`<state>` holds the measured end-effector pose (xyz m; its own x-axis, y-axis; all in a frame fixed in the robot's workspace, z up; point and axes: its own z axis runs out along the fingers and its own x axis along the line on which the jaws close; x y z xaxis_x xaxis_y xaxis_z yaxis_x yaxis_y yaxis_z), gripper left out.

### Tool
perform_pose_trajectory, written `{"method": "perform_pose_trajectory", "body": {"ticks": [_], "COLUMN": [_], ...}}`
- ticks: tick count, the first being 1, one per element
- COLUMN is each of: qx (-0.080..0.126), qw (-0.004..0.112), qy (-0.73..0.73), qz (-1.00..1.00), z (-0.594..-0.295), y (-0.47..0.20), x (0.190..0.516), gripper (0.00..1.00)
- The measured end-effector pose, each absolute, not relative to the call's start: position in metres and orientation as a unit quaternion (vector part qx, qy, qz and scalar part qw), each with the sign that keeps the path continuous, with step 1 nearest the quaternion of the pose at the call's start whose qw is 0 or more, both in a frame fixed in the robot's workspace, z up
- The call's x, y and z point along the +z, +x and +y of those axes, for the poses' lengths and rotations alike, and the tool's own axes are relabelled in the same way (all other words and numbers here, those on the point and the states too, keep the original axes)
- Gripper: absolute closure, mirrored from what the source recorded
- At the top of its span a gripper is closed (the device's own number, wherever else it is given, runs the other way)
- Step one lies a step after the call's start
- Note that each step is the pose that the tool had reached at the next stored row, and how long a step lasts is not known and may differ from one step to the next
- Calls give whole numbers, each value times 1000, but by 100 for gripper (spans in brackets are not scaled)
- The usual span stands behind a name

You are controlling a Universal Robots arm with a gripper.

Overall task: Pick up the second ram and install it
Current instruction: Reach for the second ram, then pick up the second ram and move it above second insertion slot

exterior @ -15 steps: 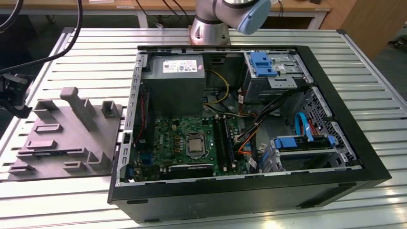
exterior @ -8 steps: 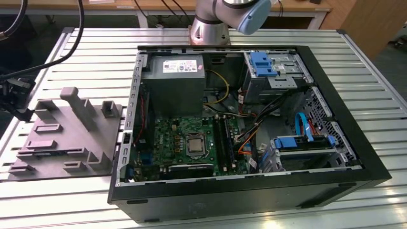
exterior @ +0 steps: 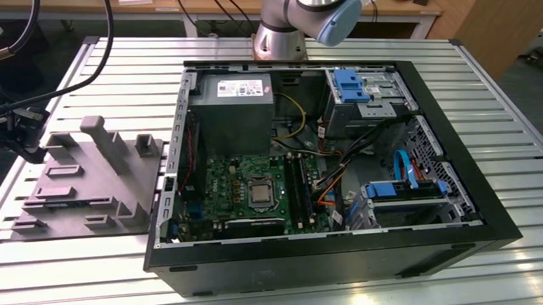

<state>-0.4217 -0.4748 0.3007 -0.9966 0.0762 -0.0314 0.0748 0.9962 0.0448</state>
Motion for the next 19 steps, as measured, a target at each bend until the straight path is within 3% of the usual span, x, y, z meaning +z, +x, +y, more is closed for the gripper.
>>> {"method": "perform_pose_trajectory", "body": {"ticks": [19], "qx": [22], "qw": [16], "qy": [8], "qz": [1000], "z": [-475], "y": [-422], "x": [299], "gripper": [90]}}
